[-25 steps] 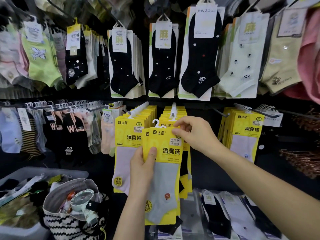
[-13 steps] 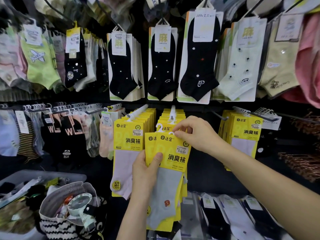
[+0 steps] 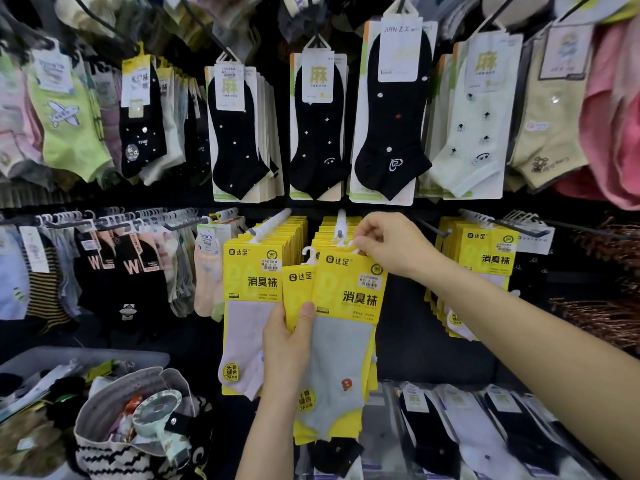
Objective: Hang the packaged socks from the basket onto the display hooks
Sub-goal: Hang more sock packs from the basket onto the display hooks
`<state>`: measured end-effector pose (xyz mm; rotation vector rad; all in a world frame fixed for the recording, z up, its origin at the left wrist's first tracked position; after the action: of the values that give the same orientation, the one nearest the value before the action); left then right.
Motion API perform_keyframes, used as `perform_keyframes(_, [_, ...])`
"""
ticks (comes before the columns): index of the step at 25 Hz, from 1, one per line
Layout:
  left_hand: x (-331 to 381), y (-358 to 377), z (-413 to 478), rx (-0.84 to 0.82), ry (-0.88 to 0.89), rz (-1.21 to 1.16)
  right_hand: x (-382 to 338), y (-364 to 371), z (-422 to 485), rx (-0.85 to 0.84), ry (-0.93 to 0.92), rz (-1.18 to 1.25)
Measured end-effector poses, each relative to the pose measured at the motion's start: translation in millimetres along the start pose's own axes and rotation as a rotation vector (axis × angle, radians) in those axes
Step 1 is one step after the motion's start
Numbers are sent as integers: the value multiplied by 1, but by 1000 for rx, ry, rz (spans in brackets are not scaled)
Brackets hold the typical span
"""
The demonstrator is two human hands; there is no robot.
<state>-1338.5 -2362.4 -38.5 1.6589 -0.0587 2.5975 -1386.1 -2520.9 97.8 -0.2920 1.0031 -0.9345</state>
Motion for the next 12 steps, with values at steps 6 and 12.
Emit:
perform_keyframes(6, [4,-47,17,193,48,99,1,1,28,80,60,130])
perform_keyframes(12, [-1,-82,31,291,14,128,7,18,35,87,87,43])
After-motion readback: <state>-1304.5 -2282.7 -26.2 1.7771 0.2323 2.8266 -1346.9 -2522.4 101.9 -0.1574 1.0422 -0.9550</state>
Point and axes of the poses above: each hand's wrist, its own z-axis towards the middle knuckle, its own y-axis out of the palm, x = y × z, the point moved 4 cm from there along z, towards the middle knuckle, and after that the axes turned 8 degrees about z, right-handed, at the moved point
